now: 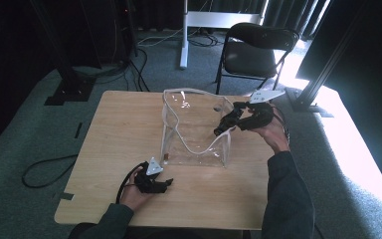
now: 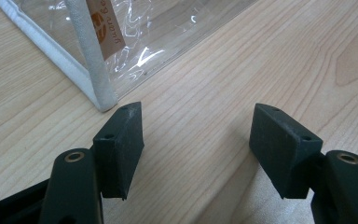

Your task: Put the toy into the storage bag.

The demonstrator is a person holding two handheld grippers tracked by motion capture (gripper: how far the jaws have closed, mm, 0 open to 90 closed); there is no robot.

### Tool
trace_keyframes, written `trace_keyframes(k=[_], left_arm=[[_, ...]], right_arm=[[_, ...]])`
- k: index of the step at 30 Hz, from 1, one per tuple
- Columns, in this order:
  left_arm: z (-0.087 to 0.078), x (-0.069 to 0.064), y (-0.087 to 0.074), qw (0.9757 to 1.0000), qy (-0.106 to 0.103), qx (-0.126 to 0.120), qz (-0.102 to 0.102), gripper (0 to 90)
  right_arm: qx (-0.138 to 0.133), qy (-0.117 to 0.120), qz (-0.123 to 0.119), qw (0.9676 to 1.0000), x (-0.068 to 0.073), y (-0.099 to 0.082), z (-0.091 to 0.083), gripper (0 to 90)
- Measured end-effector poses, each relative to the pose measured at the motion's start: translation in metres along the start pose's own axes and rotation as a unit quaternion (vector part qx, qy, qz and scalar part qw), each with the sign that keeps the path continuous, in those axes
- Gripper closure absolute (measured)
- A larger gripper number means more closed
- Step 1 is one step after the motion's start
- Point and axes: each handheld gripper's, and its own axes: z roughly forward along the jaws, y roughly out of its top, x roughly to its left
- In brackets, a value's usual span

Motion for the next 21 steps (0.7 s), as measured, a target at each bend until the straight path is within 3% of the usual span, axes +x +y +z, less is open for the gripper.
trace_keyframes(k=[21], left_arm=[[0.000, 0.000, 0.000, 1.0000, 0.000, 0.000, 0.000, 35.3]], right_arm=[[0.021, 0.004, 0.021, 0.9996, -0.005, -0.012, 0.009, 24.3]])
